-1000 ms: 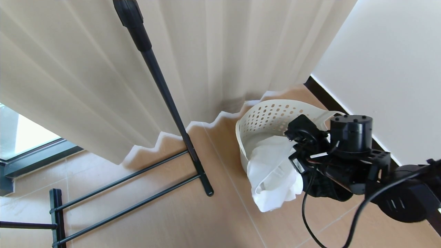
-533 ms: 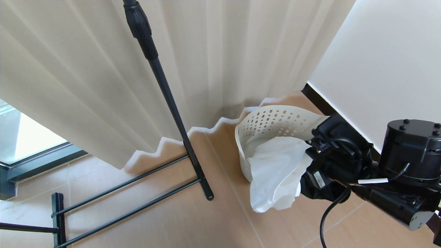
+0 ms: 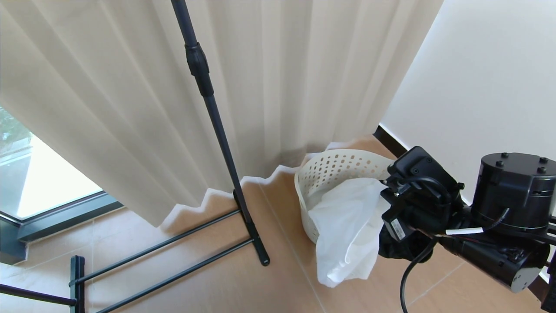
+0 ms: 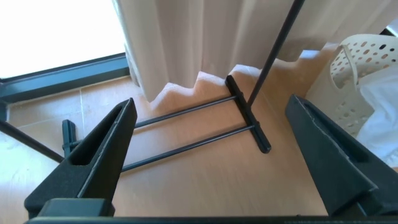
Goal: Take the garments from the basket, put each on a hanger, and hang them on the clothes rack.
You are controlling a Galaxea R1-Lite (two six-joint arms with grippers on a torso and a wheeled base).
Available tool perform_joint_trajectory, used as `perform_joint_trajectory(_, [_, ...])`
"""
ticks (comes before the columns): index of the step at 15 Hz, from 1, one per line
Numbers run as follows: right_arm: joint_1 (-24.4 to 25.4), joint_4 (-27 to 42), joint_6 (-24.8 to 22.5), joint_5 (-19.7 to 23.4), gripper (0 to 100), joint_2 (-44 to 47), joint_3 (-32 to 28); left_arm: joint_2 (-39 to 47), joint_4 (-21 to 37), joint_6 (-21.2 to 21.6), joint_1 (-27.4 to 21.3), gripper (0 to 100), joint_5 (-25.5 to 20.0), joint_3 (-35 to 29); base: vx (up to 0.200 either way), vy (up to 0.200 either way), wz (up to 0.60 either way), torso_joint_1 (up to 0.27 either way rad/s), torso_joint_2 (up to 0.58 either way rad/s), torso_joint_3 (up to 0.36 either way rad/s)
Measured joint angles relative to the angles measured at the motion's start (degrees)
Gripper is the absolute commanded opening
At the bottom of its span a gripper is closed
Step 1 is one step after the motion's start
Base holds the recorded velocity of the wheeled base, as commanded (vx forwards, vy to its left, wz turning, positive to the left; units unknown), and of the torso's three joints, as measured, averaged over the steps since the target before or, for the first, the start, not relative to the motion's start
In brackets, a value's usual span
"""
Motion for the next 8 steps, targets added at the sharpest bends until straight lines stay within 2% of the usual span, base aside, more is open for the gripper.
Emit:
perform_joint_trajectory(3, [0.0, -0.1, 0.0, 0.1, 0, 0.4, -0.1, 0.0, 0.0, 0.0, 0.0, 100, 0.0, 0.0, 0.0, 0.0, 0.0, 0.062, -0.37, -0.1])
perform_joint_trajectory(8, [0.0, 0.0, -0.1, -0.2, 0, 0.4, 0.1, 0.0, 0.0, 0.0, 0.0, 100, 0.0, 0.0, 0.0, 0.0, 0.0, 0.116, -0.46, -0.144])
